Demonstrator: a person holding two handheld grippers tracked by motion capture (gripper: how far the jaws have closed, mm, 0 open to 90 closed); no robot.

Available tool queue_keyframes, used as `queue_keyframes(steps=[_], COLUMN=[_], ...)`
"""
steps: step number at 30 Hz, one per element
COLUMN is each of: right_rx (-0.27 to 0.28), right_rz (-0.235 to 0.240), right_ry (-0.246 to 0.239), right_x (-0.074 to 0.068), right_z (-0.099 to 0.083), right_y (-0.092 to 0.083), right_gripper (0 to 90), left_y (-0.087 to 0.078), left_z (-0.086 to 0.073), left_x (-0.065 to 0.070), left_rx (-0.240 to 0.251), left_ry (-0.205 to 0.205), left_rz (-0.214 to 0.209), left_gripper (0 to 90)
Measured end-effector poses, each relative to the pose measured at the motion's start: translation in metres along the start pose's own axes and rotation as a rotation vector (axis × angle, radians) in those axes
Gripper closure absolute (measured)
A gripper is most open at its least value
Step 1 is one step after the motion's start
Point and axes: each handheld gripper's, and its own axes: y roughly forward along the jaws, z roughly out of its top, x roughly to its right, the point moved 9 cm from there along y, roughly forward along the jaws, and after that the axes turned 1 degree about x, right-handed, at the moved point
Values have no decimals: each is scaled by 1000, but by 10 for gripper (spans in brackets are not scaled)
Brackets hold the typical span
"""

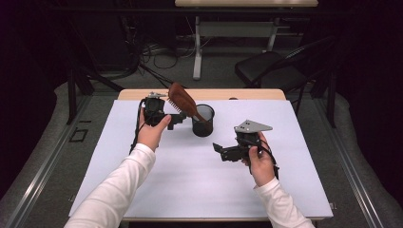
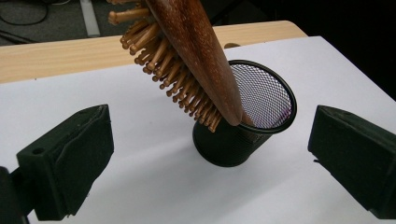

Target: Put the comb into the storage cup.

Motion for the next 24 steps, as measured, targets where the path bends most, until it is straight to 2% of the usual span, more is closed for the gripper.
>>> queue_keyframes(steps=[6, 16, 18, 24], right_rx=[-1, -7, -8, -7], right_rz=[-1, 0, -2, -2], right_ry=[5, 1, 4, 4], right_x=[0, 0, 0, 1], right_z=[0, -1, -1, -1], right_y=[0, 1, 1, 1], right_gripper=[0, 0, 0, 0], left_y=[0, -2, -3, -6], left_z=[-2, -8, -9, -11], left_x=[0, -3, -5, -7], left_rx=[6, 3, 4, 16], left_ry=[-21, -3, -16, -35], left_rz=[6, 3, 11, -6], left_gripper=[4, 4, 4, 4])
